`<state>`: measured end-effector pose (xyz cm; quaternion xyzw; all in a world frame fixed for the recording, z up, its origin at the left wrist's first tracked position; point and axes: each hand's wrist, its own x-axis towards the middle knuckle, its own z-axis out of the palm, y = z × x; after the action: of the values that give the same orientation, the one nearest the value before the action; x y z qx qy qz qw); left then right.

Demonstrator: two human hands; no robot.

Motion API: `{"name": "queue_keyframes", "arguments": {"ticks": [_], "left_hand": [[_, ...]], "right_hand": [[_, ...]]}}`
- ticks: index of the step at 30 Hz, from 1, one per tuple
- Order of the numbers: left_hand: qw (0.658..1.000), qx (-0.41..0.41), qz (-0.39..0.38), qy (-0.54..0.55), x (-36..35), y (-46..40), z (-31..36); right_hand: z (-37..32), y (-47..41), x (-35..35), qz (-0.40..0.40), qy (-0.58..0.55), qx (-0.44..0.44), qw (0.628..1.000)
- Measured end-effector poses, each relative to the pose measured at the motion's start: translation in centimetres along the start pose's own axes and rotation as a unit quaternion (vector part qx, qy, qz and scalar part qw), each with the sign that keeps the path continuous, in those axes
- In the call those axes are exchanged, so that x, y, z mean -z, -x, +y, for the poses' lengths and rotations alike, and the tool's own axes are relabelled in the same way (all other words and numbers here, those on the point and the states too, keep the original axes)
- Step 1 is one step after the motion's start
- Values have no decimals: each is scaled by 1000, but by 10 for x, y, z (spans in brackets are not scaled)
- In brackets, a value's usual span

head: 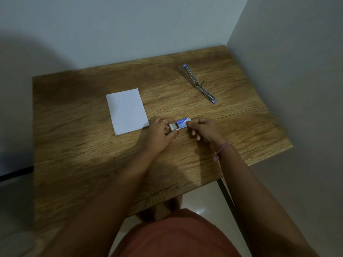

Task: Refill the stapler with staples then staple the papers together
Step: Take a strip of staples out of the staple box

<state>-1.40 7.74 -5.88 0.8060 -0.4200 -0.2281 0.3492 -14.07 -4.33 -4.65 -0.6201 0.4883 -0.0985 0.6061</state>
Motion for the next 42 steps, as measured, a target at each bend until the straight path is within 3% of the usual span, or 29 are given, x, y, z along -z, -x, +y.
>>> {"name": "queue_keyframes", "arguments": {"ticks": [10,13,16,19,22,28,31,34,37,42], "left_hand": [[999,-16,29,42,-2,9,-13],[998,-18,31,42,-4,9,-15],[998,-20,34,41,-5,9,-17],[998,-16,33,46,-5,9,-18],[998,-19,32,48,-5,9,-19],[998,-24,31,45,-5,8,-20],[998,-27,35,43,-5,8,-20],[998,-27,46,35,-5,9,-19],[998,-26,53,35,-7,9,-18],[997,-34,57,31,-7,9,-16]], "right_hand": [[0,4,0,42,-34,-18,998],[-2,5,-2,91,76,83,990],[-6,7,-4,74,298,219,926],[-14,6,-14,46,464,271,842],[-22,1,-23,19,533,277,799],[-32,-6,-30,-5,602,263,754],[-32,-1,-26,-17,581,278,765],[-26,8,-8,-2,501,286,817],[-18,13,25,27,441,241,864],[-9,1,64,15,524,155,838]]}}
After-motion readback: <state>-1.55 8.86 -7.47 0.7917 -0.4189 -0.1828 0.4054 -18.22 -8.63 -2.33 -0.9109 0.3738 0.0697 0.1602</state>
